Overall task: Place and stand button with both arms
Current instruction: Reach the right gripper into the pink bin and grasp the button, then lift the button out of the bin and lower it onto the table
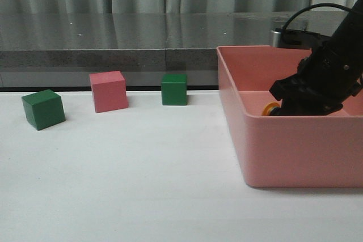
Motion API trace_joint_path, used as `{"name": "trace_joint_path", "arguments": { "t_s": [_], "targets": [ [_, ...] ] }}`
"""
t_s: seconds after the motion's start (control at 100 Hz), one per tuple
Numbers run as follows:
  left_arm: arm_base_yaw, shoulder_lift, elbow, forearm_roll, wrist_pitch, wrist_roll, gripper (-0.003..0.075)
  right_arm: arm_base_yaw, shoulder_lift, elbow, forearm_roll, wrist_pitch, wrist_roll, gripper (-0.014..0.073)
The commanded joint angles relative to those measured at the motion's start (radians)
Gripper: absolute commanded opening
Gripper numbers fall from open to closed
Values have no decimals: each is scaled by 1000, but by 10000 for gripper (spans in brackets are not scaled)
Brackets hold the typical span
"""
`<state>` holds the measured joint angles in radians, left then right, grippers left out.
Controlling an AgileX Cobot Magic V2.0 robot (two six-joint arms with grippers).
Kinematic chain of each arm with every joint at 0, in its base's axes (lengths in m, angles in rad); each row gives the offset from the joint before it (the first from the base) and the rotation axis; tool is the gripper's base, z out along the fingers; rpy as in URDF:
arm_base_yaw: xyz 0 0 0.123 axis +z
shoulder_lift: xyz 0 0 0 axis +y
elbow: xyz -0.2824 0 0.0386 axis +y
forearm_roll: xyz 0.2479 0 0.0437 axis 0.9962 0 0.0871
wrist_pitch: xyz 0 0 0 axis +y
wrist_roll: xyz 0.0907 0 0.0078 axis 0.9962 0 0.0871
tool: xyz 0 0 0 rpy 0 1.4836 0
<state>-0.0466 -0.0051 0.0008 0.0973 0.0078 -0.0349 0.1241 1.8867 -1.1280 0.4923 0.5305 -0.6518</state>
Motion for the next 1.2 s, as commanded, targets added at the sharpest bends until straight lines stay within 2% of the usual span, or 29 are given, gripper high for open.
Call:
{"name": "trace_joint_path", "arguments": {
  "t_s": [0.0,0.3,0.5,0.62,0.81,0.98,1.19],
  "targets": [
    [1,-31,30,-2,-78,-11,-19,3,-64,-35,7,18,-7,-6],
    [1,-31,30,-2,-78,-11,-19,6,-228,-154,9,156,-7,-3],
    [1,-31,30,-2,-78,-11,-19,88,-277,-312,9,290,-36,-3],
    [1,-31,30,-2,-78,-11,-19,177,-252,-389,9,330,-120,-3],
    [1,-31,30,-2,-78,-11,-19,327,-162,-460,8,316,-287,-3],
    [1,-31,30,-2,-78,-11,-19,407,-42,-525,3,280,-381,-3],
    [1,-31,30,-2,-78,-11,-19,479,104,-603,-116,248,-429,-3]
  ]
}}
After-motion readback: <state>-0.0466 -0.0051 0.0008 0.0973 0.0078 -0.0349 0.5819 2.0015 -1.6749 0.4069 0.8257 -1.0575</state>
